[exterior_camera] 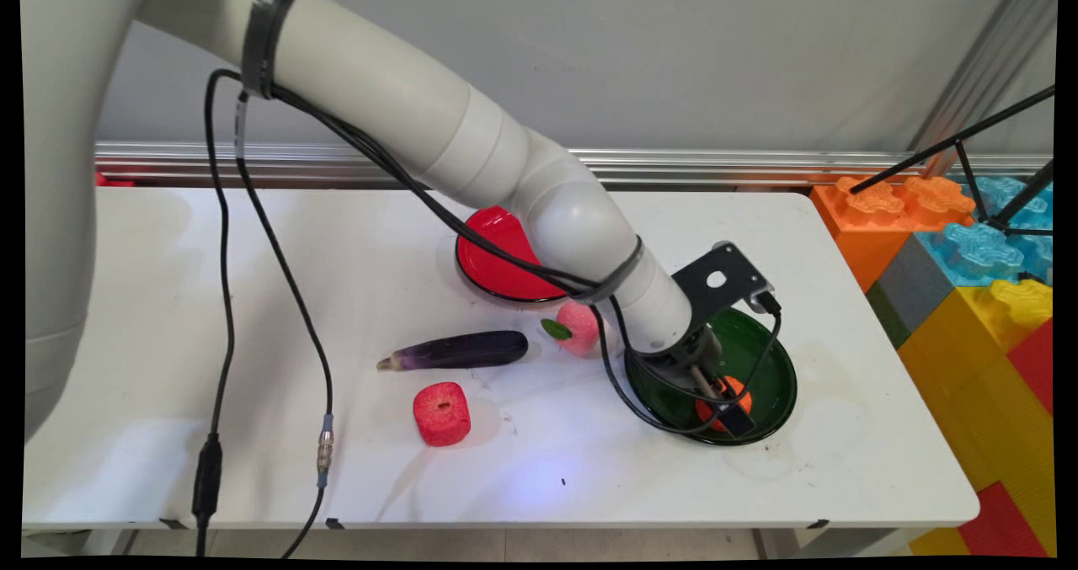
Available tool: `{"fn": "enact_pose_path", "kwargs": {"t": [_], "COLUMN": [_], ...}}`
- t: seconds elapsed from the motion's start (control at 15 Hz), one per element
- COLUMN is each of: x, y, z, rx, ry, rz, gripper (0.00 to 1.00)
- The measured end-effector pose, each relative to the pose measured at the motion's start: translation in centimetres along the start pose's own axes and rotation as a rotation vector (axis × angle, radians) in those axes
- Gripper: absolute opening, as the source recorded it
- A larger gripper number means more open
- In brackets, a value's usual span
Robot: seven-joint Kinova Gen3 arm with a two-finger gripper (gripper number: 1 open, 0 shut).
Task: Pick up the mandarin from the green plate, then place the picked object on the table
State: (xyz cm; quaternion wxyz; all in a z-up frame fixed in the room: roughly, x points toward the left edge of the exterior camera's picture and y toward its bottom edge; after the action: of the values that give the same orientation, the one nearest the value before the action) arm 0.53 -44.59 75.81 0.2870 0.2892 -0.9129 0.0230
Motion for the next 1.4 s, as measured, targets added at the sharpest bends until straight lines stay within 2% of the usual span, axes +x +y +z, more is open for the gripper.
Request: {"fn": "enact_pose_path", "kwargs": {"t": [0.2,0.27,0.87,1.4], "x": [0.0,0.0,0.2,1.9], "y": [0.1,0.1,0.2,-0.2], "z": [0.6,0.8,-0.2,-6.2], "rx": [0.003,0.005,0.024,0.035], "ry": [0.007,0.011,0.025,0.06], "rz": [0.005,0.014,0.03,0.039], "gripper": [1.0,0.0,0.0,0.0]}}
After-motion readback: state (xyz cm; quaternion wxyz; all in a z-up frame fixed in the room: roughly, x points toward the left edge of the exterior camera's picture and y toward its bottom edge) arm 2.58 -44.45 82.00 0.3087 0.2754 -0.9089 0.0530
